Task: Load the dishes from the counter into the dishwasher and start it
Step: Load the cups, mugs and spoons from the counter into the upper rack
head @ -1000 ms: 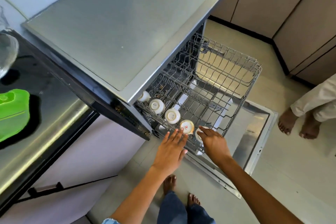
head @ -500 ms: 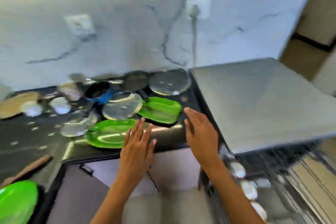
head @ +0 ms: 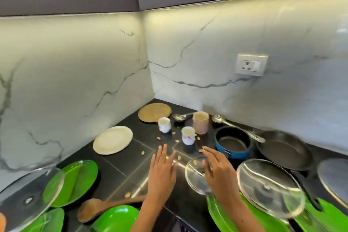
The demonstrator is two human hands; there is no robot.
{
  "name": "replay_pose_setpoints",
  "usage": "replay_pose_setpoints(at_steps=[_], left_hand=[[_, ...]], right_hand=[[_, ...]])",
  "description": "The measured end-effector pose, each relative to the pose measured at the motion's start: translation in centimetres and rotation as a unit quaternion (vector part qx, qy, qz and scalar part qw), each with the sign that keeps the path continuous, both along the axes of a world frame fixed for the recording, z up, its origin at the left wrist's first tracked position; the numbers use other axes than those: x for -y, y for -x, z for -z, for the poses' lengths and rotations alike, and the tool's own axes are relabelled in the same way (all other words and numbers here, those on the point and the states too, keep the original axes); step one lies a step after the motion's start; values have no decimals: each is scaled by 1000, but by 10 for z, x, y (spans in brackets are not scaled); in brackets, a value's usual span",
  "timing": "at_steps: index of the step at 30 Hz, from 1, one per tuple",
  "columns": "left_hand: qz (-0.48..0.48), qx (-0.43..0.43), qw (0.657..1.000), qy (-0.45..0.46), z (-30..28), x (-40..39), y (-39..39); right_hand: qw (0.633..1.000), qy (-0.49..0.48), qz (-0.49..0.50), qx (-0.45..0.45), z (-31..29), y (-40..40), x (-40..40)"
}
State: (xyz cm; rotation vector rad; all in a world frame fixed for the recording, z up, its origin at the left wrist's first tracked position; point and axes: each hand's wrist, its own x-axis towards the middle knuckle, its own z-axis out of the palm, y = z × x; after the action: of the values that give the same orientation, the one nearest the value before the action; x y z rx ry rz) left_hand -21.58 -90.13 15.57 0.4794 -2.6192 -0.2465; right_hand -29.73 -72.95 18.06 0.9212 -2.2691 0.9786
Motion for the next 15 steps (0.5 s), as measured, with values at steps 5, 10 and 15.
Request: replay_pose_setpoints(at_steps=[5,10,15], left_hand=[[-9,55,998,-6,-2,96,100],[-1,110,994,-13,7,158,173],[-13,226,972,57,27,194,218]], right_hand=[[999,-40,-3,-5,0,62,76],[996,-83,-5,19,13,96,111],[995,-87,-19,36,21,107,121]])
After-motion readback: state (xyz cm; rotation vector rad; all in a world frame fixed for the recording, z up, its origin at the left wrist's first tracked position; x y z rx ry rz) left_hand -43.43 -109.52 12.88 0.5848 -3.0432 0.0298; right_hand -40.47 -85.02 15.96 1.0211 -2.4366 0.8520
